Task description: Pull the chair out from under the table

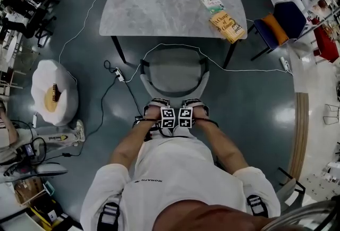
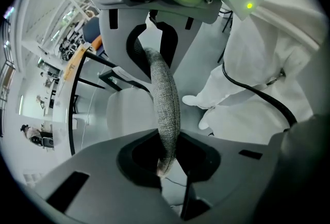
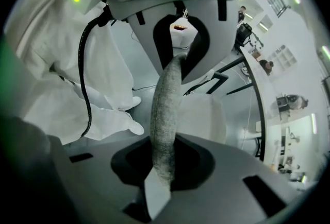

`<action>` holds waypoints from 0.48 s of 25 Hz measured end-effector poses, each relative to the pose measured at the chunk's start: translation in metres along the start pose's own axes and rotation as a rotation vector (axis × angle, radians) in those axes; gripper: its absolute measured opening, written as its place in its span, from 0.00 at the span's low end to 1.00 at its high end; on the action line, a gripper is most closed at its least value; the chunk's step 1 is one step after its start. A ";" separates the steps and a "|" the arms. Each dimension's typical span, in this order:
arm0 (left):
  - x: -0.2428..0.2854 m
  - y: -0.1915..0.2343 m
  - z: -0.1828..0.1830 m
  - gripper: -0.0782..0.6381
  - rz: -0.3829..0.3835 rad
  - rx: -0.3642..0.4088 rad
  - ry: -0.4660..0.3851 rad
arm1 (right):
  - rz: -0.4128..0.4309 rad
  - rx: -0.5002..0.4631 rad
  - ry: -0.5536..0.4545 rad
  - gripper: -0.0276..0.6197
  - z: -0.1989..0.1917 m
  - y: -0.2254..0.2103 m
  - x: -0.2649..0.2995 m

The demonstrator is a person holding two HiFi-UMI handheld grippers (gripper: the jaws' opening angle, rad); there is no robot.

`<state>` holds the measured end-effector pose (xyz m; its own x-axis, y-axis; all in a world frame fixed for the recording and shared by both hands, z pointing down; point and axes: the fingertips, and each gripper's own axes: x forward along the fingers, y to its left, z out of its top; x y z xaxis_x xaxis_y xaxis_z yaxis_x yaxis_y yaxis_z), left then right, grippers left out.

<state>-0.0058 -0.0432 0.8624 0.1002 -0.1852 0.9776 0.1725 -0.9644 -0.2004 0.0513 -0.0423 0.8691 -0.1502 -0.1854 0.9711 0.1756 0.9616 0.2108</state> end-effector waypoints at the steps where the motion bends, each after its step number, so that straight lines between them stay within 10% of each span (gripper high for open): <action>1: 0.000 -0.001 -0.001 0.20 0.000 -0.001 0.000 | -0.002 0.003 0.002 0.14 0.001 0.000 0.000; 12: -0.004 -0.029 -0.001 0.20 -0.022 0.031 0.000 | 0.011 0.039 0.019 0.14 0.011 0.031 -0.002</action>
<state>-0.0116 -0.0151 0.8648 0.0957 -0.1645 0.9817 0.2053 -0.9618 -0.1812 0.0462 -0.0102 0.8719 -0.1299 -0.1778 0.9755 0.1387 0.9709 0.1954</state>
